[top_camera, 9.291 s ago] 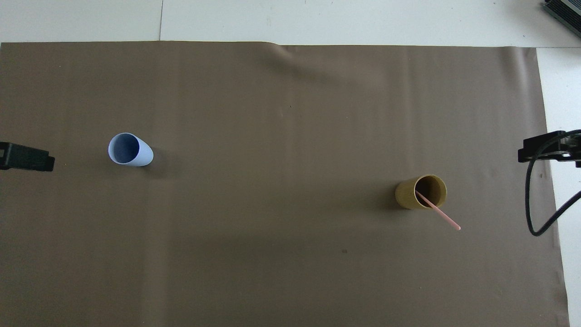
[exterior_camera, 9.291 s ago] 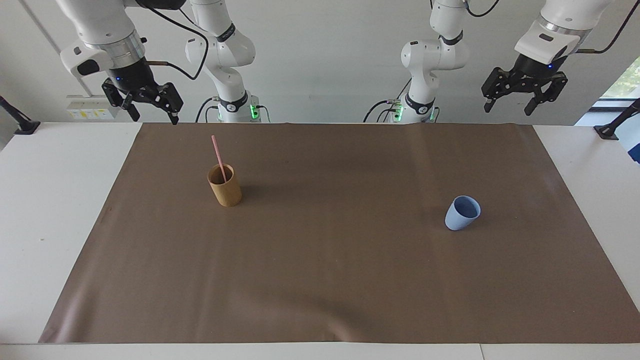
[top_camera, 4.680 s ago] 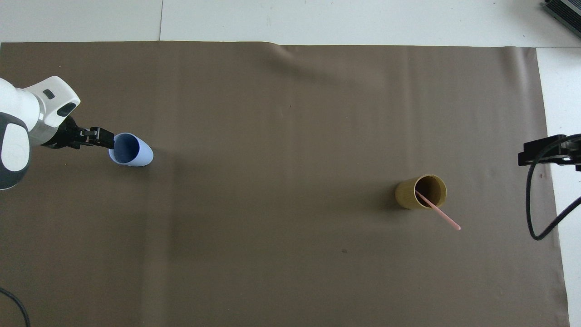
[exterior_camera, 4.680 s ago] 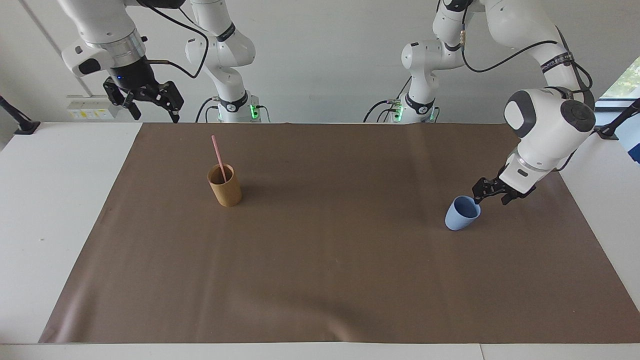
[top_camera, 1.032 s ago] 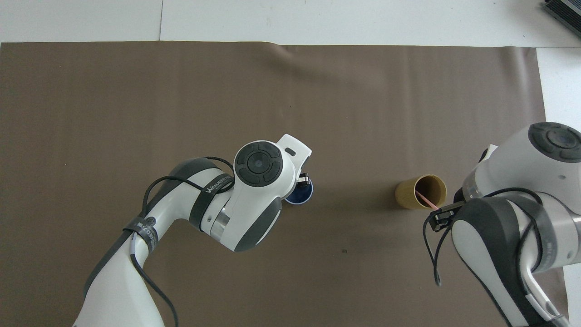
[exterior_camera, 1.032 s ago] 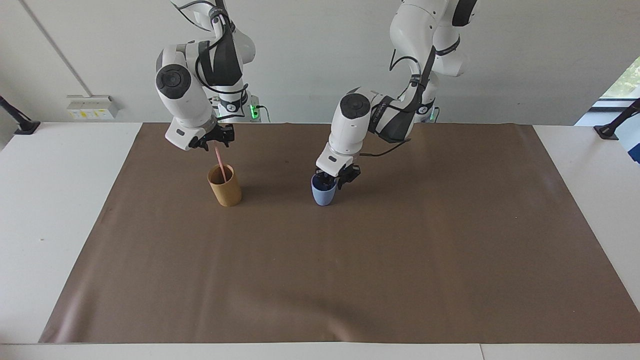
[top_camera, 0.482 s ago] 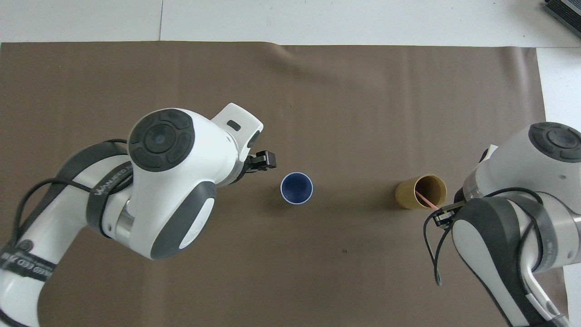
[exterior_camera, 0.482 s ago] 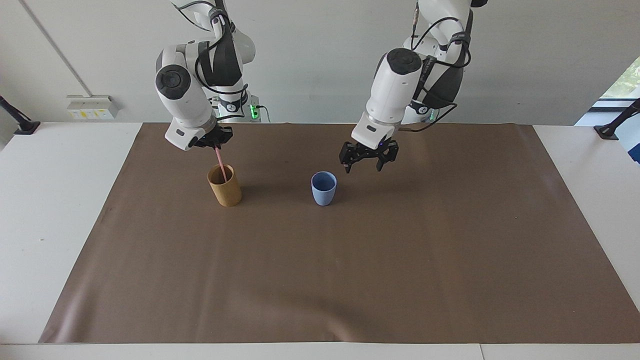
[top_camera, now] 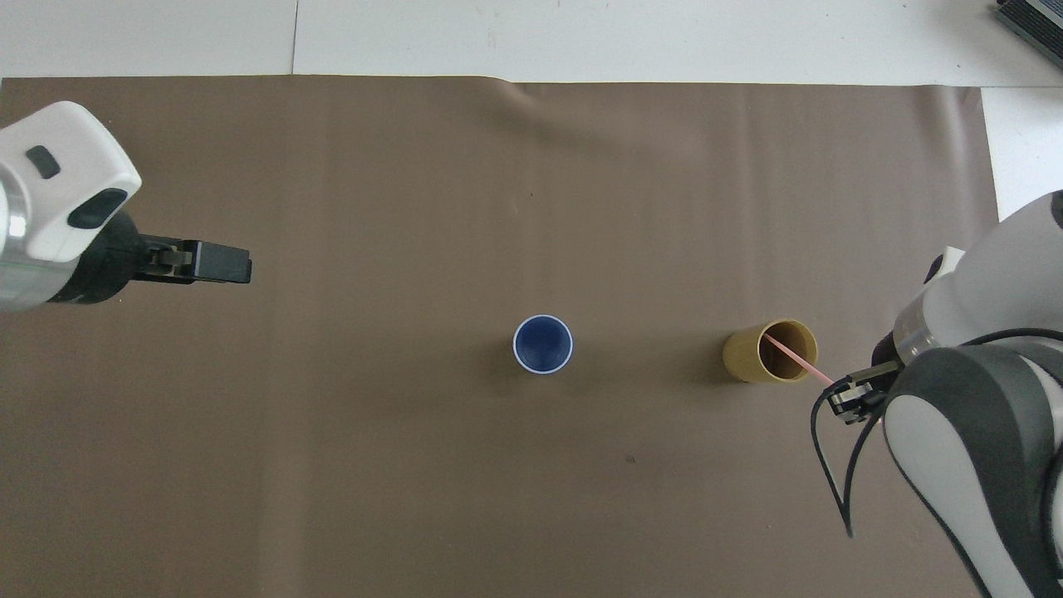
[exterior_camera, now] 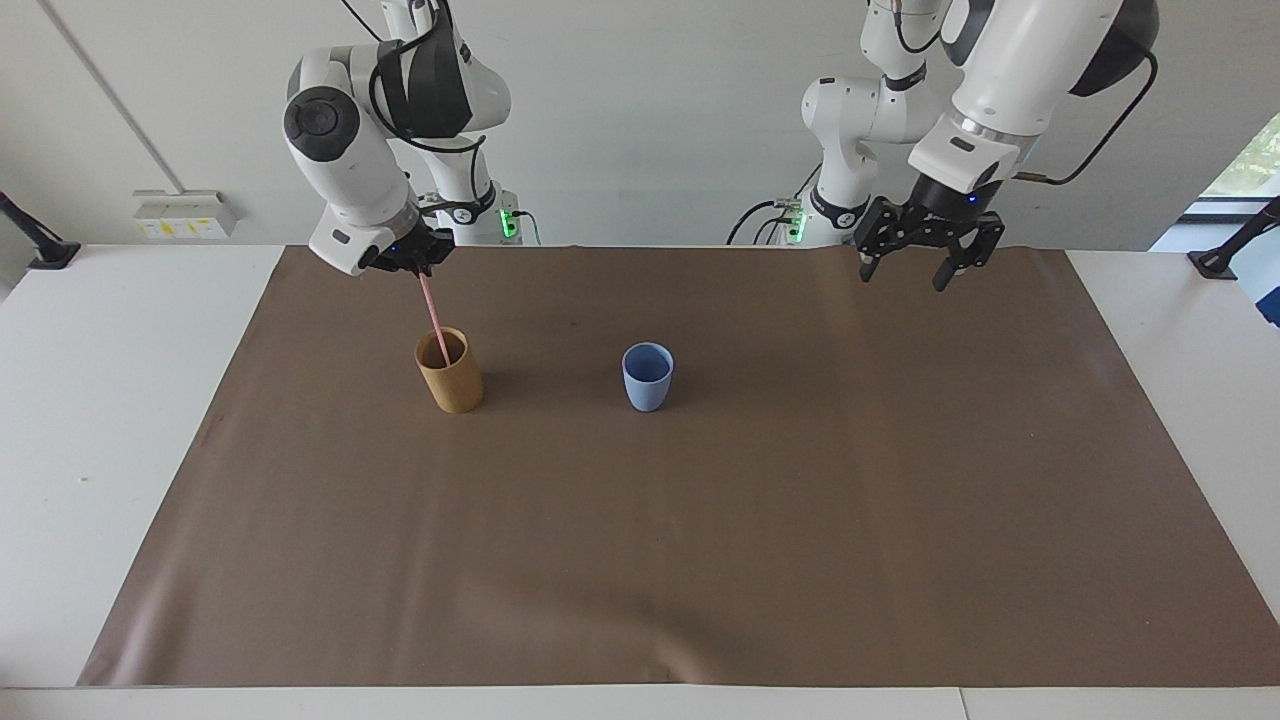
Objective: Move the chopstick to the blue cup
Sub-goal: 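Release the blue cup and withdraw the left gripper while the right lifts the chopstick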
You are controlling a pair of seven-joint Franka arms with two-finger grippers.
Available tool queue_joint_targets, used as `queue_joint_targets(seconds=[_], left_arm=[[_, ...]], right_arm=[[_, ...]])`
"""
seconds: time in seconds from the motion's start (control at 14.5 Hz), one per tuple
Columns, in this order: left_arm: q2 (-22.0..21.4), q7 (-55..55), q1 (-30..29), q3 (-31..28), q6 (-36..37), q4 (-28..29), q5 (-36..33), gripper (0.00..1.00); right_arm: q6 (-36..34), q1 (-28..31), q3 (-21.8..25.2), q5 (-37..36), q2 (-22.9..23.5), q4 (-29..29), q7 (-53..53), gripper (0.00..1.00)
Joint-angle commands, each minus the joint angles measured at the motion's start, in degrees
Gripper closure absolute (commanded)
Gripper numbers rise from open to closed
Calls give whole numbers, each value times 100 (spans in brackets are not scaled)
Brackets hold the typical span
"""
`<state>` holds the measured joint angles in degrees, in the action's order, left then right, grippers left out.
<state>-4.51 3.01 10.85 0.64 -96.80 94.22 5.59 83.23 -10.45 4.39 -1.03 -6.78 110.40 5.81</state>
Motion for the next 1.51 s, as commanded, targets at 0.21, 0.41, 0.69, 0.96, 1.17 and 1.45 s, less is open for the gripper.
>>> queue_joint_targets(seconds=[0.21, 0.41, 0.69, 0.96, 1.17, 1.45], left_arm=[[388, -1230, -716, 86, 1276, -1140, -672, 0], [285, -1241, -707, 86, 1436, -1056, -603, 0], [135, -575, -707, 86, 1471, -826, -374, 0], [126, -600, -698, 86, 1480, -817, -374, 0], [135, -609, -681, 86, 1480, -835, -383, 0], [135, -600, -689, 86, 1507, -843, -383, 0]], right_arm=[[-1553, 87, 35, 120, -86, -1264, 69, 100], [-1924, 87, 18, 243, -86, -1643, 43, 100], [-1689, -10, -139, 243, -86, -1706, -447, 100], [-1241, -1, -536, 742, -51, -1706, -1194, 100], [-828, -438, -746, 1051, 141, -1714, -2256, 100], [-318, -1028, -782, 1552, 519, -1854, -3339, 100]])
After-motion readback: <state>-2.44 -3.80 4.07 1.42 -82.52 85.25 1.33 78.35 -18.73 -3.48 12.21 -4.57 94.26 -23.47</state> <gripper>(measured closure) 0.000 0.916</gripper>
